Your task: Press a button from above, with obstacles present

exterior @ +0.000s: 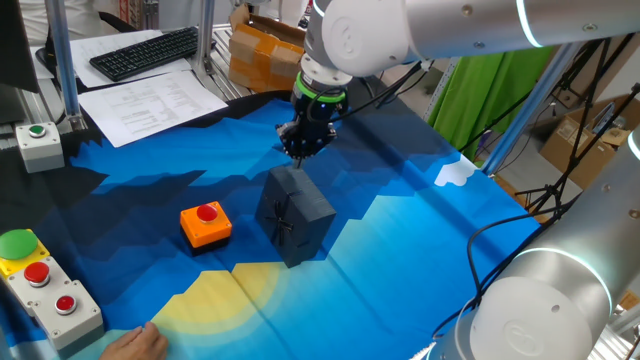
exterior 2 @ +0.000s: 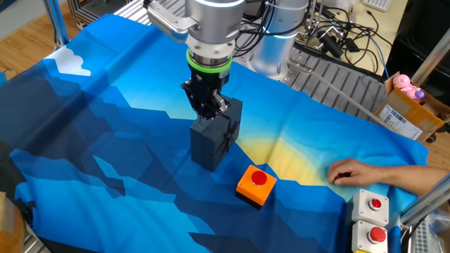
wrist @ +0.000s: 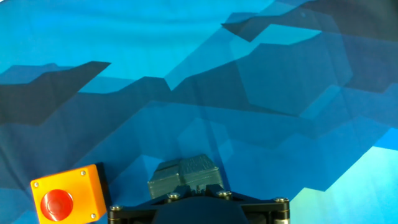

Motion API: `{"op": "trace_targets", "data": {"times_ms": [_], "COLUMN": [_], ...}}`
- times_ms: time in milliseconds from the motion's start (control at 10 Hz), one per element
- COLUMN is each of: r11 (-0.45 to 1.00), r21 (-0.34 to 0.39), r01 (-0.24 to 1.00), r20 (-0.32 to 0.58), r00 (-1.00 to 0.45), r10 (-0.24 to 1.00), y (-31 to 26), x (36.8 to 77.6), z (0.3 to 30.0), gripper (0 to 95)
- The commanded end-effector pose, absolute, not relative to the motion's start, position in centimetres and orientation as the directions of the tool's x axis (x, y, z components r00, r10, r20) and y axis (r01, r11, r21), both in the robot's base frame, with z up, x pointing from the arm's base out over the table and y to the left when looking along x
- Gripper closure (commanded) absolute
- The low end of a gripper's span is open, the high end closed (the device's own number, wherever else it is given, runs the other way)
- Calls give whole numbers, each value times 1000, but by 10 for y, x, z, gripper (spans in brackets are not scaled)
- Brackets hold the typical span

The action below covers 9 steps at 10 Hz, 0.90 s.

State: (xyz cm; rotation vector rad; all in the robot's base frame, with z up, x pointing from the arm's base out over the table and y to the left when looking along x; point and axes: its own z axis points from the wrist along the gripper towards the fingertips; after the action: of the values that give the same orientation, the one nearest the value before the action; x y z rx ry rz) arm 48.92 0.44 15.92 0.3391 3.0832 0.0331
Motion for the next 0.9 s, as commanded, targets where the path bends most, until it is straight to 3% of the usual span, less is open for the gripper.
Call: {"op": "trace_targets", "data": {"times_ms": [100, 600, 900], "r11": [976, 978, 994], "r21": [24, 27, 15], "r01": [219, 208, 109], "r20": [-39, -29, -20], "r00": [-975, -977, -994], "r10": [219, 209, 110], "y": [5, 0, -37], "x": [487, 484, 482], "z": [157, 156, 157], "gripper": [950, 950, 950]}}
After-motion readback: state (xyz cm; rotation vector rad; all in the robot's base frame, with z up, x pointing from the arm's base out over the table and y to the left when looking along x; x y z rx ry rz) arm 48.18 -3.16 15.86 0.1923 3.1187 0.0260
